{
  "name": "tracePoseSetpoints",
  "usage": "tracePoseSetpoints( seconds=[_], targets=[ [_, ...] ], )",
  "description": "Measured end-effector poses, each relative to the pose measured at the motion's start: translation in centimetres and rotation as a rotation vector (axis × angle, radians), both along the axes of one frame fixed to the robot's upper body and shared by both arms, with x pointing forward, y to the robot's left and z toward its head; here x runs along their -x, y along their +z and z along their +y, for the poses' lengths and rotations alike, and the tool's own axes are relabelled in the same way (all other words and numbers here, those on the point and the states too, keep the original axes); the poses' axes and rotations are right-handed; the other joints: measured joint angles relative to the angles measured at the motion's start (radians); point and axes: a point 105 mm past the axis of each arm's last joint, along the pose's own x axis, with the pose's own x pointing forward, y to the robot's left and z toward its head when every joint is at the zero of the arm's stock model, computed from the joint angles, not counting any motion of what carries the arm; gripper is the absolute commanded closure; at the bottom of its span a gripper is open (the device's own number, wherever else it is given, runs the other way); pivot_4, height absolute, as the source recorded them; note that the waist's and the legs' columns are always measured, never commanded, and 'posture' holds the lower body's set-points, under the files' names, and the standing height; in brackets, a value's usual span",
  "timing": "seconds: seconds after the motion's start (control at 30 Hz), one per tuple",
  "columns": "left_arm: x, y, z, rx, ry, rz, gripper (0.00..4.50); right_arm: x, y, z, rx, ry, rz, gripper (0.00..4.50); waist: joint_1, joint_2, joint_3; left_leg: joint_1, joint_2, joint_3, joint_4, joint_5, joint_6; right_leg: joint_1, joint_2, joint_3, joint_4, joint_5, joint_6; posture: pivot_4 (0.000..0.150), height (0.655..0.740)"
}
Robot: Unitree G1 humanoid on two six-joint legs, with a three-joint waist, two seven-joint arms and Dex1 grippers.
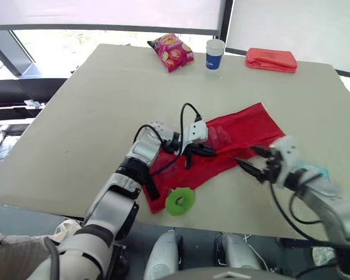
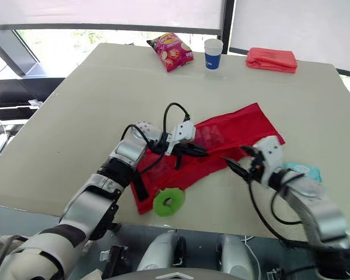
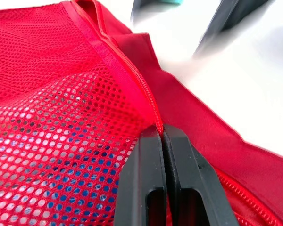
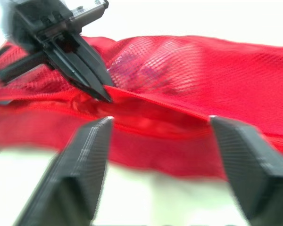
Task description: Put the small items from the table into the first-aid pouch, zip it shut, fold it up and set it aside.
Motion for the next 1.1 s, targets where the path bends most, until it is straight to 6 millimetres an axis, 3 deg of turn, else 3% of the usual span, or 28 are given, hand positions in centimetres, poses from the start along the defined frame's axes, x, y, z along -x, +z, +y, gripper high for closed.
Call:
tracePoseSetpoints(
  seconds=[0.13, 0.27, 0.37, 0.5, 0.53, 0.57, 0.7, 0.83, 0.97, 1.1],
  targets=[
    [-0.9, 1.3, 2.6, -0.060, -0.073, -0.111, 4.50, 2.9, 2.1, -1.5, 0.028, 0.040, -0.030, 0.02, -0.002, 0.000, 0.000, 0.002, 0.001, 0.001, 0.001, 0.000, 0.000, 0.000, 0.001, 0.000, 0.000, -0.001, -0.002, 0.150, 0.7400],
    [-3.6, 2.1, 5.5, -0.239, -0.014, -0.305, 4.50, 4.4, 3.9, -2.0, 0.050, 0.065, -0.072, 0.02, 0.000, -0.002, 0.000, 0.000, 0.000, 0.001, 0.001, 0.000, 0.000, 0.000, 0.000, 0.000, -0.001, -0.001, -0.002, 0.150, 0.7400],
    [-4.9, 2.8, 6.0, -0.236, 0.090, -0.308, 3.72, 4.5, 4.5, -2.1, 0.033, 0.065, -0.086, 0.00, 0.003, -0.002, 0.000, -0.001, -0.001, 0.001, 0.001, -0.001, 0.001, 0.000, -0.001, 0.000, -0.001, 0.000, 0.001, 0.150, 0.7400],
    [-5.7, 3.1, 6.9, -0.086, 0.274, -0.149, 2.05, 4.7, 4.5, -2.0, 0.046, 0.065, -0.088, 0.00, 0.001, -0.003, 0.001, -0.002, 0.000, 0.000, 0.001, -0.001, 0.002, 0.000, -0.001, -0.001, -0.002, 0.001, 0.003, 0.150, 0.7400],
    [-5.9, 3.5, 6.6, -0.041, 0.308, -0.114, 2.05, 4.8, 4.5, -1.9, 0.047, 0.061, -0.087, 0.00, 0.002, -0.003, 0.001, -0.002, 0.000, -0.001, 0.001, -0.001, 0.002, 0.000, -0.001, -0.001, -0.002, 0.001, 0.003, 0.150, 0.7400],
    [-5.9, 3.6, 6.4, -0.015, 0.322, -0.102, 1.62, 4.8, 4.5, -2.0, 0.049, 0.058, -0.086, 0.00, 0.004, -0.003, 0.001, -0.002, 0.000, -0.001, 0.001, -0.001, 0.002, 0.000, -0.001, -0.001, -0.002, 0.001, 0.003, 0.150, 0.7400],
    [-4.9, 3.3, 1.9, 0.129, 0.391, 0.006, 1.62, 5.1, 4.4, -2.1, 0.052, 0.037, -0.083, 0.00, 0.009, -0.003, 0.001, -0.003, -0.002, -0.002, 0.002, -0.001, 0.002, 0.001, -0.004, -0.001, -0.001, 0.000, 0.005, 0.150, 0.7400],
    [-2.4, 3.4, -4.7, 0.189, 0.408, 0.076, 1.62, 5.3, 4.8, -2.5, 0.056, 0.010, -0.096, 0.00, 0.004, -0.003, 0.001, -0.002, -0.003, -0.002, 0.003, -0.001, 0.001, 0.002, -0.002, 0.002, -0.001, 0.000, 0.006, 0.150, 0.7400],
    [-2.6, 3.5, -7.6, 0.179, 0.428, 0.043, 1.62, 5.4, 4.9, -3.1, 0.071, -0.017, -0.093, 0.00, 0.002, -0.001, 0.000, 0.002, -0.002, -0.003, 0.003, -0.001, 0.001, 0.003, 0.001, 0.003, 0.001, -0.003, 0.008, 0.150, 0.7400],
    [-2.9, 1.3, -10.1, 0.083, 0.408, 0.019, 1.62, 5.5, 5.1, -3.7, 0.092, -0.051, -0.095, 0.00, 0.003, -0.001, 0.000, 0.001, -0.003, -0.002, 0.002, -0.001, 0.001, 0.001, 0.001, 0.004, 0.001, -0.002, 0.007, 0.150, 0.7400]
  ],
)
